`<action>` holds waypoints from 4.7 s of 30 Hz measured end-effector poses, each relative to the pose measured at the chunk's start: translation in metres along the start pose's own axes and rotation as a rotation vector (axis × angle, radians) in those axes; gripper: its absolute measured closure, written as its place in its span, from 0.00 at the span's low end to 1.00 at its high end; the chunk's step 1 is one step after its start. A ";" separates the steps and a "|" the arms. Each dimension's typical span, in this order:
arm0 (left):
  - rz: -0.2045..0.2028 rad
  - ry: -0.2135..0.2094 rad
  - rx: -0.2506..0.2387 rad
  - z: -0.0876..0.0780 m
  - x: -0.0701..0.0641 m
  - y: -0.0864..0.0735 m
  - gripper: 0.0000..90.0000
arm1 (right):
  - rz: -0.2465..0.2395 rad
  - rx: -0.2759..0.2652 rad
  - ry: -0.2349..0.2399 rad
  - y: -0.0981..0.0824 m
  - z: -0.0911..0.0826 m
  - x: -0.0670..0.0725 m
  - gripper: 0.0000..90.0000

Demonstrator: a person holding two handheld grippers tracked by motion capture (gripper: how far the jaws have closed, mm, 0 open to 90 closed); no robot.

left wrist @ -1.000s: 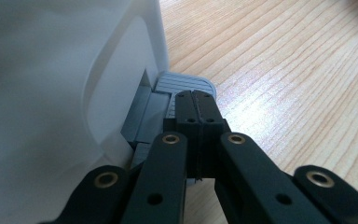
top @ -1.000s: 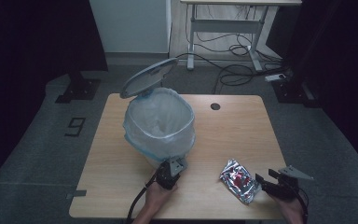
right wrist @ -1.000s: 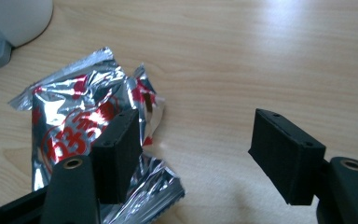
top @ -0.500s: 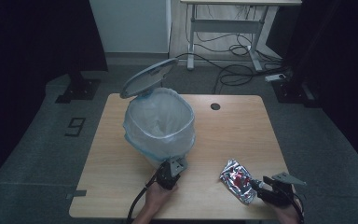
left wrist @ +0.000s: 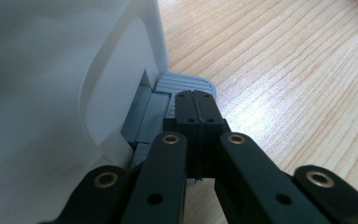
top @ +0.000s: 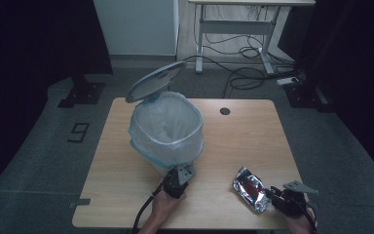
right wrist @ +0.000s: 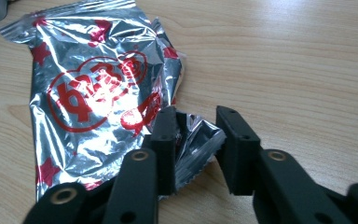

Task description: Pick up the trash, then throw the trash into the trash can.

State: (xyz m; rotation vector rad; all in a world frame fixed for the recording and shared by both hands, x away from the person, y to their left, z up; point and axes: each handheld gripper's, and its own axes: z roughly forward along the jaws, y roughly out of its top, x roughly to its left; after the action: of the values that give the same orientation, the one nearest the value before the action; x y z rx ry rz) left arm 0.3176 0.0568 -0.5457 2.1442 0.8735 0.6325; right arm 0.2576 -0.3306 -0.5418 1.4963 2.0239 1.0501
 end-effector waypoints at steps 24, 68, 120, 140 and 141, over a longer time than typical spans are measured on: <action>0.003 -0.001 0.002 0.000 0.000 0.000 1.00 | 0.026 -0.094 0.025 0.009 -0.015 -0.007 0.99; 0.003 -0.003 0.003 0.000 0.001 0.000 1.00 | 0.067 -0.280 0.116 0.043 -0.041 -0.006 1.00; 0.003 0.000 -0.002 -0.001 0.000 -0.001 1.00 | 0.017 -0.403 0.170 0.106 -0.063 0.017 1.00; 0.001 -0.002 -0.001 -0.001 0.000 -0.001 1.00 | -0.006 -0.431 0.196 0.137 -0.063 0.032 1.00; 0.001 -0.001 -0.001 -0.001 0.000 0.000 1.00 | -0.007 -0.431 0.196 0.137 -0.063 0.032 1.00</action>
State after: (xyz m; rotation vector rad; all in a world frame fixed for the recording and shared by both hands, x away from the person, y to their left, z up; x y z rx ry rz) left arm 0.3172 0.0576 -0.5456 2.1443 0.8714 0.6316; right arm 0.2881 -0.3023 -0.3928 1.1977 1.7669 1.5631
